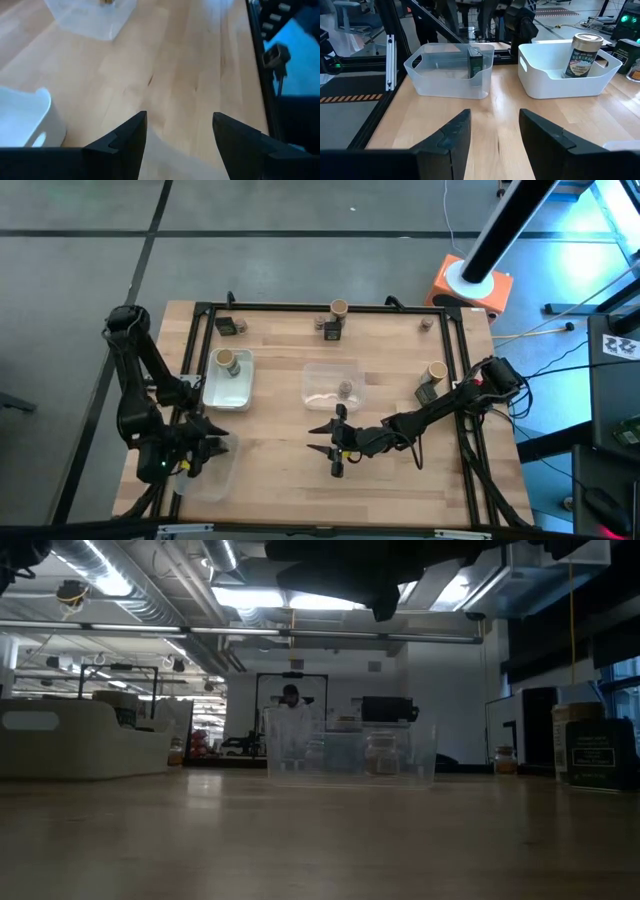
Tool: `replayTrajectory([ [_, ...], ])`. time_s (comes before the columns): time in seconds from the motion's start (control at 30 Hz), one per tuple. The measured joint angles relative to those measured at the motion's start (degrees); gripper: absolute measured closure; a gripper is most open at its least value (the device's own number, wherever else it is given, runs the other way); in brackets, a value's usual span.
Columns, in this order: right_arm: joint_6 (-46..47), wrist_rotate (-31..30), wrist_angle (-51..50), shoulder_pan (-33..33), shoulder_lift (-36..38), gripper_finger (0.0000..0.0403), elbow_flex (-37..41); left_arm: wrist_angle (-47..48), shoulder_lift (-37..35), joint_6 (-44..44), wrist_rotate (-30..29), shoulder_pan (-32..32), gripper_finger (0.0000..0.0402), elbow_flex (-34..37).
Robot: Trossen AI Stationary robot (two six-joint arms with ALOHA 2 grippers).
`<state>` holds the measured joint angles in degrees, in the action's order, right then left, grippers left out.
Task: Sort spices by type
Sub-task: Put the black seasoning can into the bottom transparent bin
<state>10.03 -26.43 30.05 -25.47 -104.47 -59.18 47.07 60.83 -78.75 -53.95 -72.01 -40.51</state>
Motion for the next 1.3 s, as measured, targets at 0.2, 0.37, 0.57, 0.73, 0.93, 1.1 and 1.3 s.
replayTrajectory([
  [0.2, -3.62, 0.04, -0.4, 0.0, 0.39, 0.0235, 0.0, -8.07, -0.36, 11.82, -0.74, 8.38, 0.0192, -0.02],
  [0.37, -8.53, -1.58, -4.29, 0.0, 3.63, 0.0235, 0.0, -15.71, -0.36, 19.81, -0.76, 16.09, 0.0192, -0.02],
  [0.57, -15.99, -12.63, -11.29, 0.7, 8.25, 0.0235, -0.02, -19.52, -0.36, 26.82, -0.62, 23.51, 0.0192, -0.04],
  [0.73, -17.92, -14.4, -20.14, 5.43, 12.35, 0.0235, -0.04, -19.48, -0.38, 29.45, -0.62, 28.73, 0.0192, -0.07],
  [0.93, -15.99, -7.84, -31.13, 15.52, 16.63, 0.0235, -0.04, -19.24, -0.36, 31.06, -0.18, 32.67, 0.0192, -0.07],
  [1.1, -11.8, -3.09, -50.23, 22.6, 19.53, 0.0235, -3.8, -19.26, -0.36, 32.71, -0.06, 34.71, 0.0192, -0.07],
  [1.3, -4.32, 0.32, -81.68, 26.05, 19.91, 0.0235, -12.99, -19.26, -0.36, 34.13, -0.06, 37.27, 0.0192, -0.07],
])
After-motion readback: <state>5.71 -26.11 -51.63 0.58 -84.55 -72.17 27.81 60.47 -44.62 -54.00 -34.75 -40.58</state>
